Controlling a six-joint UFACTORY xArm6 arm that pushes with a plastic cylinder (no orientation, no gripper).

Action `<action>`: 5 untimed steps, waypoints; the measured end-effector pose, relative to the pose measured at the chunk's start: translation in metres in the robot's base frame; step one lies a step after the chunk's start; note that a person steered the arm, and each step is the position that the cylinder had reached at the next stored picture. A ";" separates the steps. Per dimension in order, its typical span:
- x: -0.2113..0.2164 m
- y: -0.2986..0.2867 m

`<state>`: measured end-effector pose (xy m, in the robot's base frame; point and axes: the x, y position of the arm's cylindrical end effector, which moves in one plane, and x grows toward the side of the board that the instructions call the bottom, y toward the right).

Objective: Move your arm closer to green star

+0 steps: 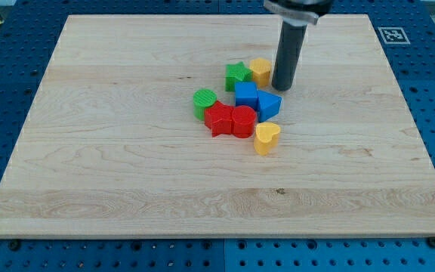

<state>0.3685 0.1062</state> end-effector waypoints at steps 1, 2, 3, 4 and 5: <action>-0.043 0.000; -0.066 -0.001; -0.059 -0.003; -0.057 -0.035; -0.053 -0.055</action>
<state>0.3154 0.0508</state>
